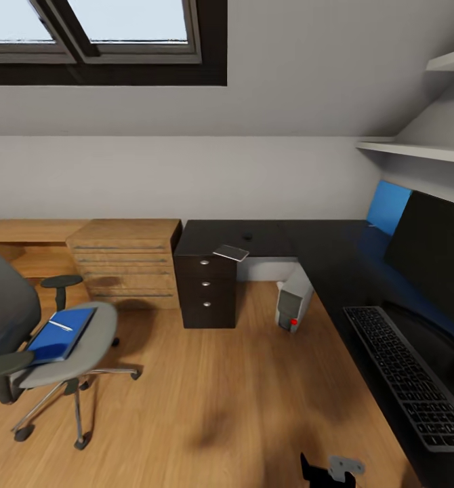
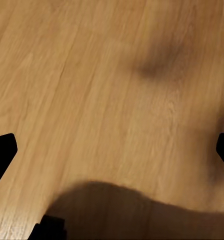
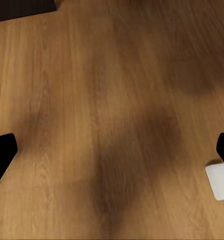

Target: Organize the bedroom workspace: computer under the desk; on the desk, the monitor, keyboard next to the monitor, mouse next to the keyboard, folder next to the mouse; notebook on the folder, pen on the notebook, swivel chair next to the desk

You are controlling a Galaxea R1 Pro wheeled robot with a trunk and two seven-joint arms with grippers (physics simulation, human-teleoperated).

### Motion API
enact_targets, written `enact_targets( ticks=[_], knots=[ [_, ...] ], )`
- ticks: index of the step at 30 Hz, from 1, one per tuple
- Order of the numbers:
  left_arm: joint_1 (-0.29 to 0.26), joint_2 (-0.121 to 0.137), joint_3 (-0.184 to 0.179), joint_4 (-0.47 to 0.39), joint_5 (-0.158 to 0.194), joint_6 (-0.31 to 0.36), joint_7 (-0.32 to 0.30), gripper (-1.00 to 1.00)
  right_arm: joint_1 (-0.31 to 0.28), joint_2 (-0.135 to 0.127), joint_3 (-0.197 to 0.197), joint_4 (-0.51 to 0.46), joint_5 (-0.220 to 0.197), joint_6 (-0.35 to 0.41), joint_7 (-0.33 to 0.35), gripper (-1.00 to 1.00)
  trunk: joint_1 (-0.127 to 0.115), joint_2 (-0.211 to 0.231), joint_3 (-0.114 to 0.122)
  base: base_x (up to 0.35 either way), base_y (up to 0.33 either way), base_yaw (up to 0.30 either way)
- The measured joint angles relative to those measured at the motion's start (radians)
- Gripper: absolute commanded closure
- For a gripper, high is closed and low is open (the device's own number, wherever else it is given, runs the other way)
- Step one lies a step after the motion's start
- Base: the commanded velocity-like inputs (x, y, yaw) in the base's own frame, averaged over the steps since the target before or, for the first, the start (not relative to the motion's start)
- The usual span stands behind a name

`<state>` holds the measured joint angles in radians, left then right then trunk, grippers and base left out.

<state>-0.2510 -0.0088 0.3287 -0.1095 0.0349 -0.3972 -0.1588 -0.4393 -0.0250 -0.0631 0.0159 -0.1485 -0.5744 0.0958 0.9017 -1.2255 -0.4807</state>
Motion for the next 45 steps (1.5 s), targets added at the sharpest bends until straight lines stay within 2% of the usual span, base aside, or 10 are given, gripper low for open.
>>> enact_targets(
  ticks=[7,13,17,24,45],
  knots=[
    [0.0,-0.003,0.002,0.015,0.002,0.002,0.003,-1.0,0.0,0.001,0.0,0.001,0.0,0.001,0.0,-1.0,0.0,0.0,0.0,0.336,0.0,0.0],
    [0.0,0.003,0.005,0.075,0.008,-0.01,0.002,-1.0,0.0,0.0,0.0,-0.001,0.0,0.001,0.0,-1.0,0.0,0.0,0.0,0.336,0.0,0.0],
    [0.0,0.006,0.004,0.086,0.01,-0.102,0.003,-1.0,0.0,-0.001,0.0,-0.001,0.0,0.001,0.0,-1.0,0.0,0.0,0.0,0.331,0.0,0.0],
    [0.014,0.011,0.005,0.088,0.011,-0.173,0.004,-1.0,0.0,-0.001,0.0,-0.001,0.0,0.001,0.0,-1.0,0.0,0.0,0.0,0.306,0.028,0.0],
    [0.017,0.012,0.005,0.088,0.011,-0.177,0.005,-1.0,0.0,-0.003,0.0,-0.001,-0.001,0.001,0.0,-1.0,0.0,0.0,0.0,0.324,0.043,0.0]
  ],
)
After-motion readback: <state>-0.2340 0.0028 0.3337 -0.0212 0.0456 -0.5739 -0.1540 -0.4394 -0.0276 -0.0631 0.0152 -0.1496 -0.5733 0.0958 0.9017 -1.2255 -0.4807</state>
